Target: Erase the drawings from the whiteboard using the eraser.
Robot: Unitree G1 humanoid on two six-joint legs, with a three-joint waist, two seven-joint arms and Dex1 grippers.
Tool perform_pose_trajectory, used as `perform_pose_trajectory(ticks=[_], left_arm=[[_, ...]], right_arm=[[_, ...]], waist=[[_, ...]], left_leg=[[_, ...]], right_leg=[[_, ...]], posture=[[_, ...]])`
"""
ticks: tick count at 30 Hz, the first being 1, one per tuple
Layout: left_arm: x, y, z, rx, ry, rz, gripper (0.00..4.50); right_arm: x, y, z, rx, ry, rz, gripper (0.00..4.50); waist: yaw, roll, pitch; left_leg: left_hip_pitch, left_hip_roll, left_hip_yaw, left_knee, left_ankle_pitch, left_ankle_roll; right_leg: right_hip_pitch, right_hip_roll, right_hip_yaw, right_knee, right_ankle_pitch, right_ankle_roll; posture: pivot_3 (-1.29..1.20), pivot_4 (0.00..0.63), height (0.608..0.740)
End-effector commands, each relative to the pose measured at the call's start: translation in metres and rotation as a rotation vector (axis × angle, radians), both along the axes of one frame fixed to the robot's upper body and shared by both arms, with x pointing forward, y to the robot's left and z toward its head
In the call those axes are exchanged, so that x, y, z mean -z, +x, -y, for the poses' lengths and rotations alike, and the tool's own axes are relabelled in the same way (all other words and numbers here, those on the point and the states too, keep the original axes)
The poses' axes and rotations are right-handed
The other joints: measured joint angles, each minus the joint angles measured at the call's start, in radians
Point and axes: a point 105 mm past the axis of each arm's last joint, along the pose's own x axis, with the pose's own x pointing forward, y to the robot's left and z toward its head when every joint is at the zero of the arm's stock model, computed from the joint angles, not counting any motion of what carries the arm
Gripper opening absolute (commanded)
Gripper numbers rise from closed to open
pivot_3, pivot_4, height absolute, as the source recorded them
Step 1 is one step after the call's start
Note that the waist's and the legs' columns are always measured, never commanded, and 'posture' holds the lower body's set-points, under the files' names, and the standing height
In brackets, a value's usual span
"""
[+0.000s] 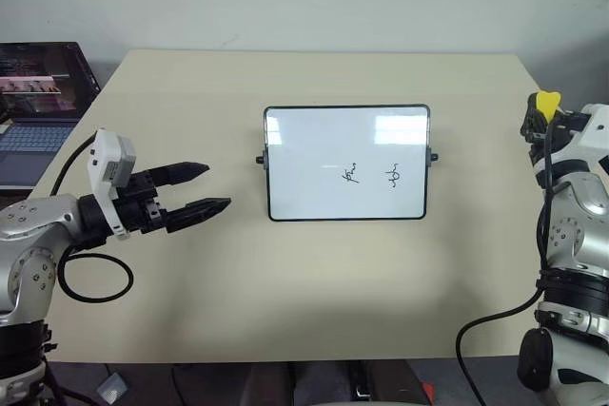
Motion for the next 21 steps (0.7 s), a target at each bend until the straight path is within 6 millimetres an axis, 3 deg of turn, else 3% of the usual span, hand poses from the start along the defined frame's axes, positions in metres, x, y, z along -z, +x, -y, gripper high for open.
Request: perform_pose_trajectory(ticks=[1,5,12,17,21], left_arm=[[-0.012,-0.001,0.006,0.025,0.003,0.040,4.50],[-0.013,0.003,0.009,0.031,0.005,0.039,4.50],[-0.014,0.003,0.012,0.037,0.003,0.040,4.50],[-0.014,0.002,0.013,0.032,0.001,0.038,4.50],[-0.015,0.002,0.014,0.030,0.000,0.038,4.50]], right_arm=[[-0.042,-0.002,-0.047,-0.191,-0.192,0.083,1.09],[-0.043,-0.004,-0.108,-0.457,-0.384,0.024,1.09],[-0.033,-0.025,-0.188,-0.789,-0.532,-0.054,1.09],[-0.005,-0.027,-0.209,-0.859,-0.668,-0.143,1.09],[-0.001,-0.023,-0.222,-0.883,-0.701,-0.150,1.09]], waist=[[-0.002,0.000,0.000],[-0.003,0.000,0.000],[0.003,0.000,0.000],[0.003,0.000,0.000],[0.003,-0.001,0.000]], left_leg=[[0.000,0.000,0.000,0.000,0.000,0.000],[0.001,0.001,0.000,0.000,0.000,0.000],[0.000,0.001,-0.001,0.001,0.000,0.000],[-0.001,0.000,-0.002,0.001,0.000,0.000],[-0.001,0.000,-0.002,0.002,0.000,0.000]], right_leg=[[0.000,0.000,0.000,0.000,0.000,0.000],[0.000,0.002,0.001,0.001,-0.002,0.004],[0.000,0.001,0.000,0.000,-0.002,0.003],[0.000,0.000,-0.002,0.000,-0.001,0.002],[0.000,0.000,-0.002,0.000,-0.001,0.002]], posture=[[0.00,0.150,0.740],[0.00,0.150,0.740],[0.00,0.150,0.740],[0.00,0.150,0.740],[0.00,0.150,0.740]])
